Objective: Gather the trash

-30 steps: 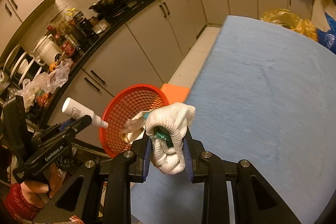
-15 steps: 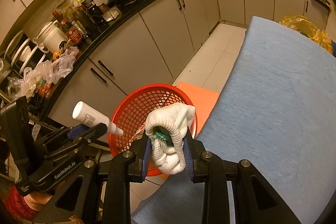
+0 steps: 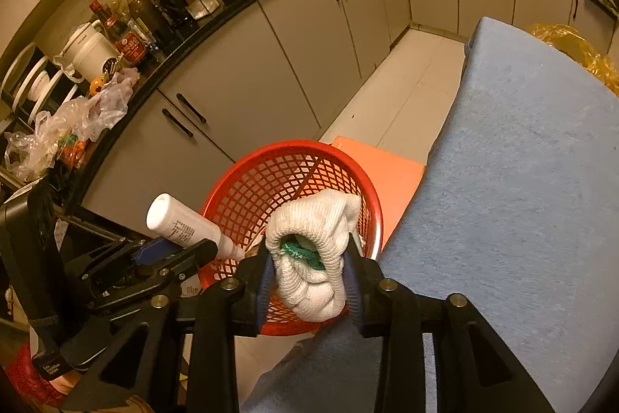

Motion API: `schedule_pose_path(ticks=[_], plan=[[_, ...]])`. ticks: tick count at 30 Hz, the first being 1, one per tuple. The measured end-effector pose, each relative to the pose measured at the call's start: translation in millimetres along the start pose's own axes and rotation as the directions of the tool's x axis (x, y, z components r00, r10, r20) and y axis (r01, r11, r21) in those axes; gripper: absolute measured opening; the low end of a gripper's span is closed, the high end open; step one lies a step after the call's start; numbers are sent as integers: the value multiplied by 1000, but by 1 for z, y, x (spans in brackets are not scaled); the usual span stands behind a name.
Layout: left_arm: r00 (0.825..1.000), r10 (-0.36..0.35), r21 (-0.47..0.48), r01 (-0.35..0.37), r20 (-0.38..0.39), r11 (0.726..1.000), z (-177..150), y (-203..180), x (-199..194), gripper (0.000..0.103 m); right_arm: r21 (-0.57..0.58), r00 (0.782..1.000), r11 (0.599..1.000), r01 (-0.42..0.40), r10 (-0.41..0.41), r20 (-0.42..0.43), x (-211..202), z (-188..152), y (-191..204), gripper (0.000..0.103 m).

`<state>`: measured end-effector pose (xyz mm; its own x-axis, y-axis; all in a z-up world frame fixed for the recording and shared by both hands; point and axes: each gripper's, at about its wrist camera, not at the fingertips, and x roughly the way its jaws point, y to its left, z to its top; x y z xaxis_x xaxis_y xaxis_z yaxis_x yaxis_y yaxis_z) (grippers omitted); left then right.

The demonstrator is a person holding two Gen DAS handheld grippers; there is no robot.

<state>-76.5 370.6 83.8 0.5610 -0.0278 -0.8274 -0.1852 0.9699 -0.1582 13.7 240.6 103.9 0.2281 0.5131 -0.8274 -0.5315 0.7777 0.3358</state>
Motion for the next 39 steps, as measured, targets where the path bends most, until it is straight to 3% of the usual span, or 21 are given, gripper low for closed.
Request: schedule_pose_path(ticks=[4,13,17,25,32,39], plan=[[1000,-6,-8,6,21,1000,3,2,-3,51,2,1000,1000,7,-7,26,-5,7,0,49],[996,47,-31,-44,77,999,5,5,-15,53,50,995,998,37,-41,89,-39,7,-7,52],[988,99,-54,-93,117,994,1,5,-22,67,35,990,996,82,-85,112,-56,-8,-6,63],[980,155,-126,-140,126,982,-18,-10,-32,70,-50,979,984,171,-164,122,-88,-58,-8,68],[962,234,-141,-214,143,967,-41,-41,-63,82,-171,976,971,170,-142,165,-118,-93,-10,69],[951,283,-132,-266,125,955,-57,-89,-86,85,-281,973,945,168,-113,204,-154,-130,-23,72]])
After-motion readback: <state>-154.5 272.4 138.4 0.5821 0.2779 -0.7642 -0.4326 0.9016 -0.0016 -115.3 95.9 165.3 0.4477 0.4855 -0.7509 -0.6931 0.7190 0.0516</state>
